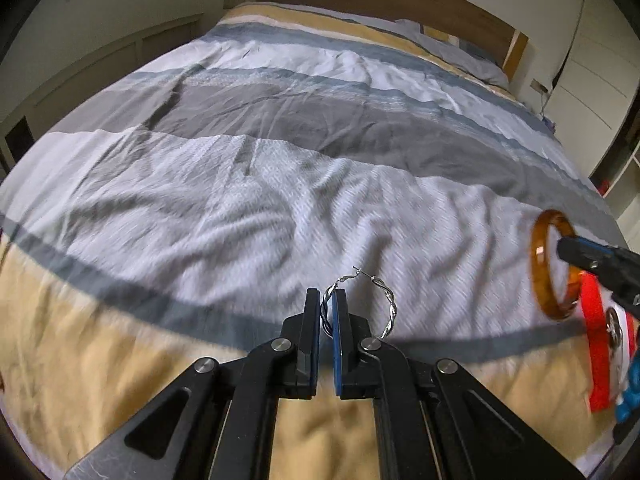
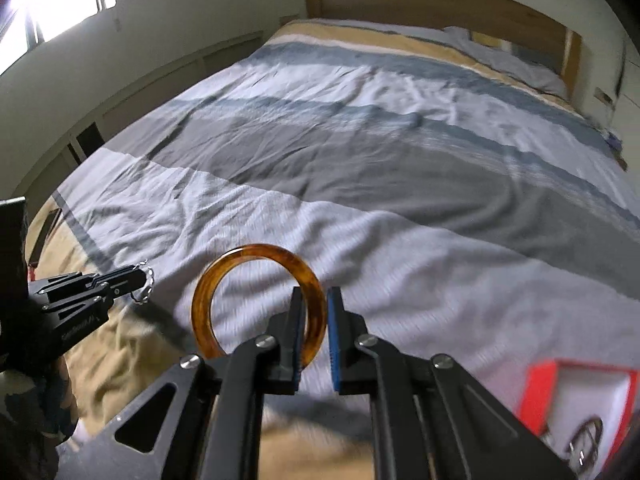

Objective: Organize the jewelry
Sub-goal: 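Carry the hoop and amber bangle into the red box with both tools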

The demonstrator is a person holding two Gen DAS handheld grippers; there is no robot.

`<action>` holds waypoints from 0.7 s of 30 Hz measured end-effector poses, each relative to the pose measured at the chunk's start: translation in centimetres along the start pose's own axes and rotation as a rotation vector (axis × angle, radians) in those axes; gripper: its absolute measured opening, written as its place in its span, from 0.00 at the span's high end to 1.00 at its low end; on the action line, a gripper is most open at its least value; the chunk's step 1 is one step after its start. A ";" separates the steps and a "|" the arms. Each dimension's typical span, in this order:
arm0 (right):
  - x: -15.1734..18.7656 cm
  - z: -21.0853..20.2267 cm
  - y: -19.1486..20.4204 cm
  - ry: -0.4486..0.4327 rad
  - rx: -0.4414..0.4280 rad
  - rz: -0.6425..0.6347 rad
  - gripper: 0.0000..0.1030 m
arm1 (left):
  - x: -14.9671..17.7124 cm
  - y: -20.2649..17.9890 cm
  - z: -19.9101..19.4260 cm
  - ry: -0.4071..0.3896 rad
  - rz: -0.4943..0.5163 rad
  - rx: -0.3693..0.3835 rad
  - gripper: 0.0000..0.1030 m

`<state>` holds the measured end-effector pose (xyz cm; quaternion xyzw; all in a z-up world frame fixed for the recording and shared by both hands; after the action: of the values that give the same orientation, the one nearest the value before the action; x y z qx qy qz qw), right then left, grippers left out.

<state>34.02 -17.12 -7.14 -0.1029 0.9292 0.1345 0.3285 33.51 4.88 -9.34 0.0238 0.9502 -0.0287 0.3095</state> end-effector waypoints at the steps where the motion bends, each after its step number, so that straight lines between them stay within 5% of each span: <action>1: 0.4 -1.0 -0.2 -0.009 0.005 0.006 0.91 | 0.2 -0.2 -0.8 -0.005 0.003 -0.001 0.95; 11: 5.2 -12.0 -4.8 -0.093 0.096 0.097 0.91 | 1.7 -5.5 -7.7 -0.061 0.077 0.054 0.95; 21: 9.4 -20.1 -14.2 -0.140 0.233 0.199 0.91 | 3.0 -16.3 -10.8 -0.070 0.187 0.171 0.95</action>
<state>19.06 -37.85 -0.69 0.0383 0.9189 0.0645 0.3872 23.75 -10.59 -1.77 0.1377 0.9265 -0.0814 0.3407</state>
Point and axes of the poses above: each gripper's, at about its wrist camera, not at the fingertips, and z roughly the way its jaws point, y to its left, x to its underside, the point moved 4 cm from there along z, roughly the way its jaws point, and after that the axes turned 7 degrees about -x, right-handed, at the moved point
